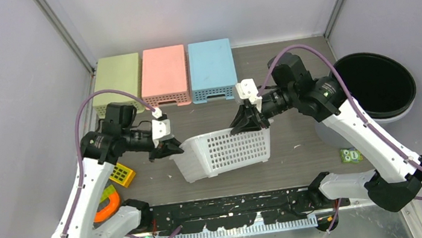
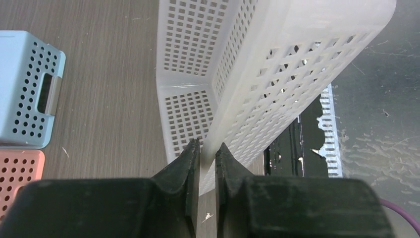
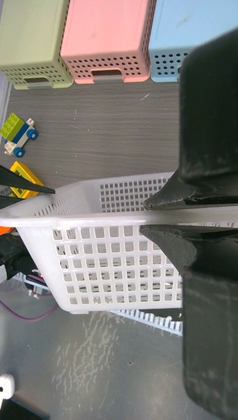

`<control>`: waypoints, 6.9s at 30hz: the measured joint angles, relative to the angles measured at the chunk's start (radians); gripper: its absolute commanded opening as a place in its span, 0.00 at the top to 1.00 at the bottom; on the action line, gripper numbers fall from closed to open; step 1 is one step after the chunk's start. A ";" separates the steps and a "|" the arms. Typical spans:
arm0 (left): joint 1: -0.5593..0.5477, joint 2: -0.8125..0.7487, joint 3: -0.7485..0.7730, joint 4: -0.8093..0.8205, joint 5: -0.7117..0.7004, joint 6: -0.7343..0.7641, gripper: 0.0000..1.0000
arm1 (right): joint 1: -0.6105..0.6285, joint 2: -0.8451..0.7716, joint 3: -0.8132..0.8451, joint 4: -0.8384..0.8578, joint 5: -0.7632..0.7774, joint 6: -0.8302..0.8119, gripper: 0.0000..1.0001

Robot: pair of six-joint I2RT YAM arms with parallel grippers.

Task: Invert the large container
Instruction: Turn the container upside down at the center of the board, then move the container to the center of the board.

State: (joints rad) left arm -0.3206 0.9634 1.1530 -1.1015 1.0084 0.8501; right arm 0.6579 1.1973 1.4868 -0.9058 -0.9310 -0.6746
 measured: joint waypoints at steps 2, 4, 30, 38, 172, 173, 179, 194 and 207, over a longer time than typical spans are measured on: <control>0.002 0.000 0.000 -0.003 0.004 -0.010 0.74 | 0.005 -0.002 0.000 -0.001 0.006 0.019 0.99; 0.002 0.000 0.000 -0.008 0.004 -0.016 0.66 | 0.013 -0.003 0.000 -0.003 0.013 0.044 0.99; 0.049 -0.064 0.162 -0.120 -0.028 -0.028 0.00 | -0.048 0.034 -0.066 0.323 0.005 0.782 0.99; 0.053 -0.071 0.162 -0.039 -0.172 -0.121 0.00 | -0.101 0.047 -0.100 0.378 0.117 0.867 0.99; -0.314 0.214 -0.427 0.592 -0.708 -0.196 0.00 | -0.443 0.390 -0.465 0.488 0.472 0.522 0.64; -0.315 0.215 -0.426 0.595 -0.710 -0.197 0.00 | -0.443 0.386 -0.462 0.479 0.478 0.521 0.62; -0.333 0.229 -0.414 0.616 -0.738 -0.202 0.00 | -0.437 0.272 -0.414 0.387 0.517 0.488 0.45; -0.457 0.399 -0.257 0.680 -0.839 -0.290 0.00 | -0.431 -0.169 -0.198 -0.129 0.405 0.037 0.00; -0.570 0.465 -0.237 0.702 -0.892 -0.336 0.00 | -0.430 -0.346 -0.465 -0.496 0.410 -0.399 0.00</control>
State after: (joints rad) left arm -0.8906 1.4281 0.9157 -0.4000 0.1165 0.5137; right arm 0.2279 0.8509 1.0222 -1.4021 -0.5213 -1.0737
